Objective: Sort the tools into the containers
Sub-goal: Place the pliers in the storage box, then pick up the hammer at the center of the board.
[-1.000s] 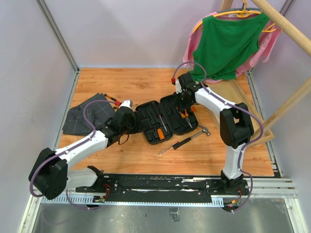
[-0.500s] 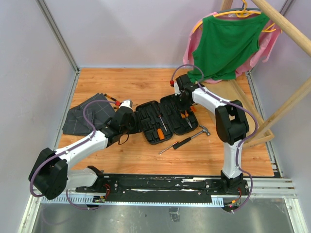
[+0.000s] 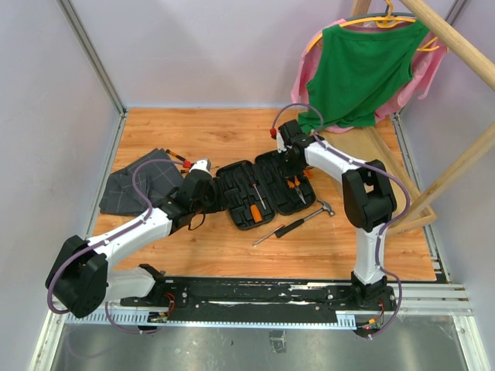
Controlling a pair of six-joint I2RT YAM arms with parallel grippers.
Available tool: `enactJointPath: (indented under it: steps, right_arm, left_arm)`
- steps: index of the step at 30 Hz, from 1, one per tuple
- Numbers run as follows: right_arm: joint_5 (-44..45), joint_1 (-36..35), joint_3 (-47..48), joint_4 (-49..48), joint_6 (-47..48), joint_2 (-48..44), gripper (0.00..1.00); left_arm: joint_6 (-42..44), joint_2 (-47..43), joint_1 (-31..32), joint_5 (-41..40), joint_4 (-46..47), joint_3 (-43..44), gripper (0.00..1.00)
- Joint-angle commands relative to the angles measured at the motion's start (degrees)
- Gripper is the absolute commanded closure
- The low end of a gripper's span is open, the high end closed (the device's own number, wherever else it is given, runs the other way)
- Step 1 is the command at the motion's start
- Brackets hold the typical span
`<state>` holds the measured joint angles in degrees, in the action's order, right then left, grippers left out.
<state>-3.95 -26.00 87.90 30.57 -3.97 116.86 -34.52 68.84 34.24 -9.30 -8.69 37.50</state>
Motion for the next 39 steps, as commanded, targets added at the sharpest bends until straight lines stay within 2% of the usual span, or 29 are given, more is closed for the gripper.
enactJointPath:
  steps: [1, 7, 10, 17, 25, 39]
  right_arm:
    - [3.42, -0.19, -4.85, 2.97, -1.07, 1.24, 0.9]
    - [-0.61, -0.11, -1.87, 0.67, -1.37, -8.34, 0.66]
    - [-1.23, -0.1, -2.56, -1.87, -2.5, -12.55, 0.61]
    - [5.23, 0.47, -14.38, -6.84, -8.26, -23.59, 0.55]
    - [11.37, 1.13, -26.02, -8.35, -15.73, -32.86, 0.48]
    - [16.4, 1.03, -35.4, -8.09, -36.38, -36.02, 0.45]
  left_arm:
    - [0.82, -1.43, -0.44, -0.89, 0.36, 0.56, 0.47]
    - [1.04, -2.56, -0.48, -1.44, -0.25, 0.79, 0.47]
    - [1.27, -3.48, -0.4, -1.49, -0.48, 0.73, 0.46]
    - [2.23, -4.66, -0.42, -1.13, -1.24, 0.63, 0.46]
    - [2.9, -4.38, -0.4, 0.44, -1.11, 0.95, 0.45]
    - [1.08, -4.32, 1.15, 1.17, 0.88, -1.9, 0.47]
